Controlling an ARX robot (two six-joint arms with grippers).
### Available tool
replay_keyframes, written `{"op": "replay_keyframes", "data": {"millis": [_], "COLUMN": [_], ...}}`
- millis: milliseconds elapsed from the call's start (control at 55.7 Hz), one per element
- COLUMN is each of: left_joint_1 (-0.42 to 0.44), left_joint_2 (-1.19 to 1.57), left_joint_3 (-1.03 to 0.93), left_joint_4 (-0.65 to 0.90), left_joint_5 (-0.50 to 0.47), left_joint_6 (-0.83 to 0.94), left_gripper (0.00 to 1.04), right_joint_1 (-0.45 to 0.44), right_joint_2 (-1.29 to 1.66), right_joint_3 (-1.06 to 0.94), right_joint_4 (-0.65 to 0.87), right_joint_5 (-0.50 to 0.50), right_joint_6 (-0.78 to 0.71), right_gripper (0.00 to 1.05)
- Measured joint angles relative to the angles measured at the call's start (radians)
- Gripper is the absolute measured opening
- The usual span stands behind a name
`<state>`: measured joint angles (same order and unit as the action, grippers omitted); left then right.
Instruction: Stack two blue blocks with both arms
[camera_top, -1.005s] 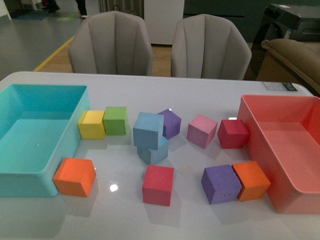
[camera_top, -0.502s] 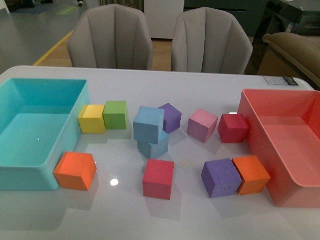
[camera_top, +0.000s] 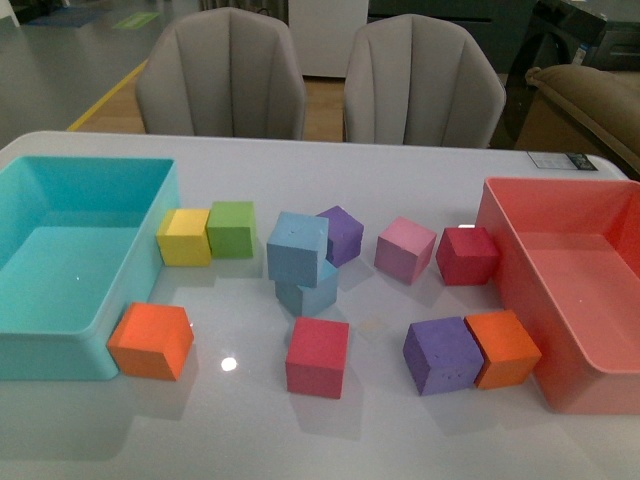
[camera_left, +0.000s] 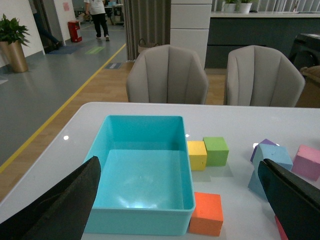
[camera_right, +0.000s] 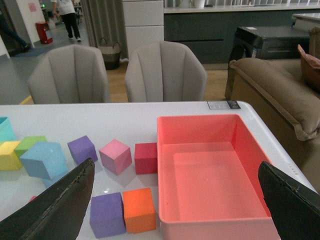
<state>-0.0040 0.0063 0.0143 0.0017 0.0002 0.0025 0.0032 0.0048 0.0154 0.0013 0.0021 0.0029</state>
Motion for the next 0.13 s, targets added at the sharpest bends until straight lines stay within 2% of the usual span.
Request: {"op": "replay_keyframes", "data": {"millis": [126], "left_joint_1": [0.0], "left_joint_2": [0.0], "left_joint_3": [0.0], "left_joint_4": [0.0], "left_joint_5": [0.0], "left_joint_6": [0.0], "left_gripper": [0.96], "right_joint_1": [0.0], "right_joint_2": [0.0], "right_joint_3": [0.0], "right_joint_4": [0.0], "right_joint_5": [0.0], "right_joint_6": [0.0], "right_gripper": [0.96]}}
